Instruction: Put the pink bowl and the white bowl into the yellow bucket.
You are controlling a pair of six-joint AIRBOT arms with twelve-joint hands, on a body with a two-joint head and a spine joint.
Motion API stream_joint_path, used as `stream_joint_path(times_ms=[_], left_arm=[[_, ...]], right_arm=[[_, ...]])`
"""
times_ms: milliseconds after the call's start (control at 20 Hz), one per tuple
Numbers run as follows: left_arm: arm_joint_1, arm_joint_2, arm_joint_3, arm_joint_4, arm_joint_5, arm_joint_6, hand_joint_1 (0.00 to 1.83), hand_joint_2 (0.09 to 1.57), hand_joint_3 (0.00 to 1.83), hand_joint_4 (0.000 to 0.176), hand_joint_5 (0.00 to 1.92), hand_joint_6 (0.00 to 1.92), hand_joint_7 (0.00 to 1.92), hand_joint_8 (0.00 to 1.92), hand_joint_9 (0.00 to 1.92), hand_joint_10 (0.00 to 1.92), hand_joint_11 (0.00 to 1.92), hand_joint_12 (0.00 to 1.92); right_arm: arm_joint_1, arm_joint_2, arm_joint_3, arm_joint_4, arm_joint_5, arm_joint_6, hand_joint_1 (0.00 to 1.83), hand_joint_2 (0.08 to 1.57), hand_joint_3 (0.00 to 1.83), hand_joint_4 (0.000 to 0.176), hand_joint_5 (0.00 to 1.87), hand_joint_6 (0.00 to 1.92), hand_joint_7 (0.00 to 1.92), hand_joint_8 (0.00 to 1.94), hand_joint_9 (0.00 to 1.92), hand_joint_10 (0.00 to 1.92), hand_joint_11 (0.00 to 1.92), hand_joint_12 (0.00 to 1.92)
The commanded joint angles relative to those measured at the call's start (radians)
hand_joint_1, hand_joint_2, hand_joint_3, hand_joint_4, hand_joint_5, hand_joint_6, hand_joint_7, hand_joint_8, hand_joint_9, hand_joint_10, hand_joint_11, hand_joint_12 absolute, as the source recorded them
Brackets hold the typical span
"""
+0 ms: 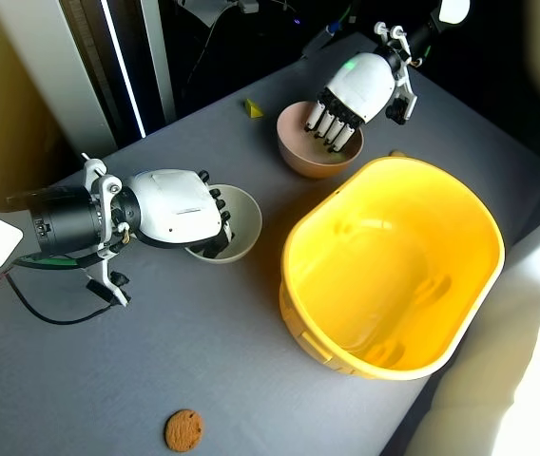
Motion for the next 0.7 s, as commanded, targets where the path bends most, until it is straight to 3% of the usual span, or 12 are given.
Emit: stream_joint_path(times_ms=[0, 50, 100, 650], left_arm=[[-0.012, 0.017, 0.002, -0.07, -0.081, -0.006, 1.36, 1.14, 0.0, 0.0, 0.86, 1.22, 0.91, 1.05, 0.88, 1.14, 0.75, 0.92], [-0.02, 0.021, 0.004, -0.078, -0.09, -0.014, 1.37, 1.13, 0.0, 0.0, 0.89, 1.2, 0.95, 0.98, 0.9, 1.09, 0.77, 0.9], [-0.032, 0.025, 0.005, -0.084, -0.099, -0.024, 1.37, 1.13, 0.0, 0.0, 0.87, 1.2, 0.94, 1.04, 0.9, 1.08, 0.78, 0.91], [-0.191, 0.085, 0.031, -0.098, -0.205, -0.199, 1.37, 1.13, 0.0, 0.0, 0.9, 1.16, 0.93, 1.02, 0.88, 1.15, 0.74, 0.96]], right_arm=[[0.016, 0.014, 0.001, 0.054, 0.114, -0.011, 1.39, 1.06, 0.0, 0.0, 0.91, 0.97, 1.13, 0.75, 1.15, 0.8, 1.0, 0.8], [0.023, 0.02, 0.001, 0.054, 0.135, -0.013, 1.4, 1.05, 0.0, 0.0, 0.93, 0.95, 1.17, 0.68, 1.14, 0.8, 1.0, 0.78], [0.03, 0.025, 0.001, 0.054, 0.157, -0.013, 1.4, 1.04, 0.0, 0.0, 0.97, 0.9, 1.17, 0.65, 1.16, 0.78, 1.01, 0.78], [0.123, 0.077, -0.001, 0.071, 0.289, -0.058, 1.4, 1.04, 0.0, 0.0, 0.95, 0.91, 1.18, 0.65, 1.17, 0.77, 1.04, 0.76]])
